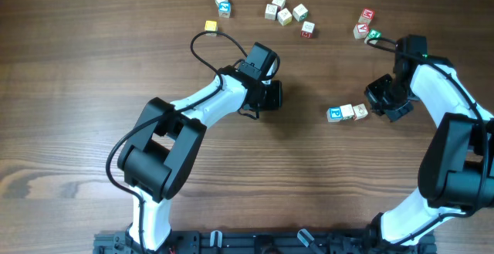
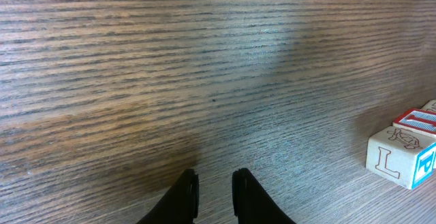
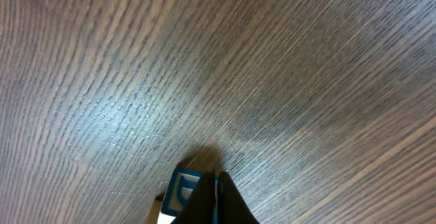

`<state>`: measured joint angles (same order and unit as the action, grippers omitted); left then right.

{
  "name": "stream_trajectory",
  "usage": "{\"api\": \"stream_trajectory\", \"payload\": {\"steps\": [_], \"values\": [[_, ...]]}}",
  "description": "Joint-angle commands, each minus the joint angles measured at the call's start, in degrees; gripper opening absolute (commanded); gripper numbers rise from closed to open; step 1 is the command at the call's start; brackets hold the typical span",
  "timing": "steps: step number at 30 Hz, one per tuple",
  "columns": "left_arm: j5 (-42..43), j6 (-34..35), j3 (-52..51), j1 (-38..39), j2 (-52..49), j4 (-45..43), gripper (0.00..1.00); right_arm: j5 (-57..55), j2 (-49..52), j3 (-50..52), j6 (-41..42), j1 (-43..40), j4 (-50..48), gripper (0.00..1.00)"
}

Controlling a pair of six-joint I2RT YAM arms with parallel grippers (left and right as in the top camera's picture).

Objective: Form a horizontal line

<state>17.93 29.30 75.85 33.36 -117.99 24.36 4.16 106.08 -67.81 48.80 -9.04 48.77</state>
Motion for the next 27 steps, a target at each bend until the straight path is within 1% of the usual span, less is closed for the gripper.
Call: {"api": "stream_trajectory", "payload": {"steps": [1, 10, 27], "values": [[0.6, -0.1, 0.1, -0.2, -0.3, 0.0, 0.22, 3.3, 1.4, 0.4, 0.7, 0.2, -0.1, 0.04], [0.5, -0.1, 0.1, -0.2, -0.3, 0.1, 0.22, 4.7, 1.4, 0.4, 0.7, 0.2, 2.5, 0.04], [0.5, -0.1, 0.1, -0.2, -0.3, 0.0, 0.22, 7.8, 1.4, 0.4, 1.3, 0.2, 4.0, 0.04]]}}
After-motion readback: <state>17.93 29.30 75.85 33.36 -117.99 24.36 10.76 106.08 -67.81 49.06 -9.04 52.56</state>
